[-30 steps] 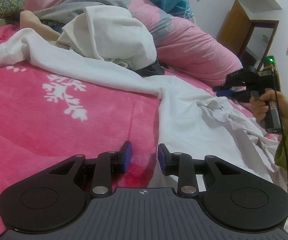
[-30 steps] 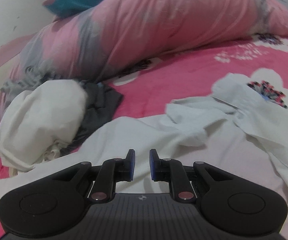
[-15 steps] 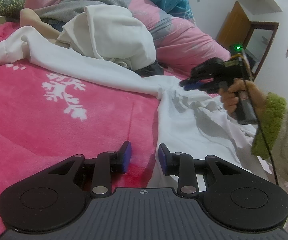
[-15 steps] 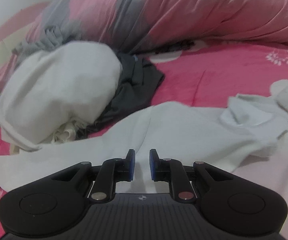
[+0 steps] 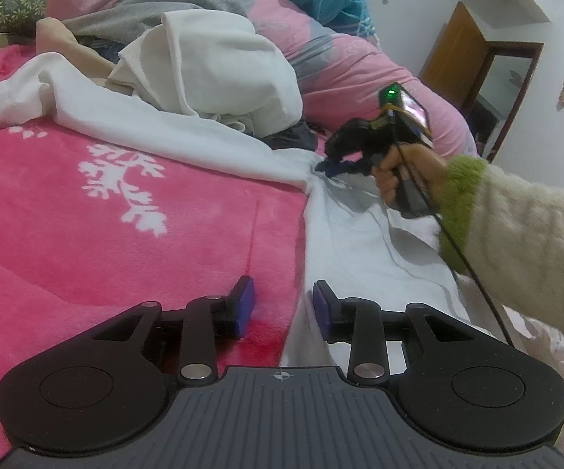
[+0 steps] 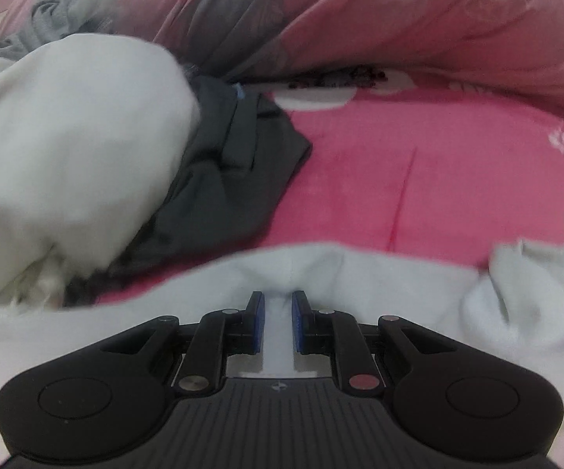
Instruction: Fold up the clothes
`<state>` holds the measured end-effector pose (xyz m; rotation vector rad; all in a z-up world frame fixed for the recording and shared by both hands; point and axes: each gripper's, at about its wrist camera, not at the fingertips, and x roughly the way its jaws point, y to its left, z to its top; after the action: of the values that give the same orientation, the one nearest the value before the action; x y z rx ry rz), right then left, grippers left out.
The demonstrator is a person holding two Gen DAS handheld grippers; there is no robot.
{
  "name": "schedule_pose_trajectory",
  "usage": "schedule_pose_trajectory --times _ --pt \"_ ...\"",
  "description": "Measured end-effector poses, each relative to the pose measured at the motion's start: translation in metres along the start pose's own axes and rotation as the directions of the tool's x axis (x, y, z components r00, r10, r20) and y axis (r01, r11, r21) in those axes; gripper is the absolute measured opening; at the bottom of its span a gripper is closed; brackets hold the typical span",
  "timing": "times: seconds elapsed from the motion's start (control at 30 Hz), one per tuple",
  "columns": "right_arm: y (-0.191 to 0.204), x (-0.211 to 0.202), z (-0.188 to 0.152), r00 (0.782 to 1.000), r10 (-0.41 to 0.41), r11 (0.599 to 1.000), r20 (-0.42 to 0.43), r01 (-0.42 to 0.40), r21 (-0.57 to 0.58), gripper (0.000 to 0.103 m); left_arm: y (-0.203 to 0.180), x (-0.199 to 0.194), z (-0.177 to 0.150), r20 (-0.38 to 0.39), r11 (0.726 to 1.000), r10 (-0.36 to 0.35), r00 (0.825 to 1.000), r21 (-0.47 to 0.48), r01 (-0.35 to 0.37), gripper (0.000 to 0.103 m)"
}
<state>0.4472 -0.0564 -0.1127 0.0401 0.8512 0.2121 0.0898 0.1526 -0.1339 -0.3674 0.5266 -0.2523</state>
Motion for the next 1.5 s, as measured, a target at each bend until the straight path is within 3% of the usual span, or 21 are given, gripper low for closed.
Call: schedule_pose_trajectory --times 0.1,0.27,0.47,0.6,0.77,0.9,1.13,1.23,1.37,1.5 --pt "-0.002 0.011 0.008 0.999 -0.031 0.999 0.021 0.031 0.007 0.016 0.0 0.0 0.0 0.0 1.0 -0.003 1.0 -0.002 0.003 0.034" --pt "-0.006 -0.009 0.021 0.994 -0.065 0.997 0.086 0.061 0.052 0.016 0.0 -0.001 0.0 0.001 1.0 -0.008 1.0 -0.005 0.008 0.034" --pt "0.019 -0.068 0.015 0.992 0.022 0.999 0.126 -0.017 -0.037 0.016 0.002 -0.002 0.0 0.0 0.999 -0.026 1.0 -0.019 0.026 0.035" --pt "0.029 -0.111 -0.007 0.99 0.065 0.997 0.123 -0.058 -0.055 0.017 0.004 -0.003 0.001 -0.001 0.999 -0.04 0.999 -0.031 0.04 0.035" --pt "0.013 -0.154 -0.042 0.992 0.094 0.995 0.083 -0.097 0.033 0.018 0.005 -0.005 0.001 -0.001 0.998 -0.044 0.999 -0.035 0.044 0.035" --pt "-0.006 -0.189 -0.077 0.999 0.021 0.999 0.046 -0.023 0.047 0.018 0.004 -0.005 0.0 0.0 0.999 -0.042 0.999 -0.033 0.042 0.035" --pt "-0.04 -0.23 -0.115 0.999 -0.041 0.992 0.023 0.038 0.124 0.018 0.003 -0.006 -0.002 0.002 0.999 -0.028 1.0 -0.019 0.028 0.035" --pt "-0.054 -0.233 -0.114 0.999 -0.032 0.984 0.022 0.027 0.177 0.02 0.002 -0.007 -0.002 0.002 1.0 -0.022 1.0 -0.014 0.022 0.035" --pt "-0.078 -0.221 -0.106 1.0 -0.004 0.961 0.028 -0.004 0.275 0.036 0.002 -0.008 -0.003 0.004 1.0 -0.014 1.0 -0.011 0.014 0.035" --pt "-0.107 -0.201 -0.095 0.999 0.026 0.918 0.043 -0.041 0.394 0.037 0.002 -0.01 -0.002 0.011 1.0 -0.017 1.0 -0.018 0.017 0.035"
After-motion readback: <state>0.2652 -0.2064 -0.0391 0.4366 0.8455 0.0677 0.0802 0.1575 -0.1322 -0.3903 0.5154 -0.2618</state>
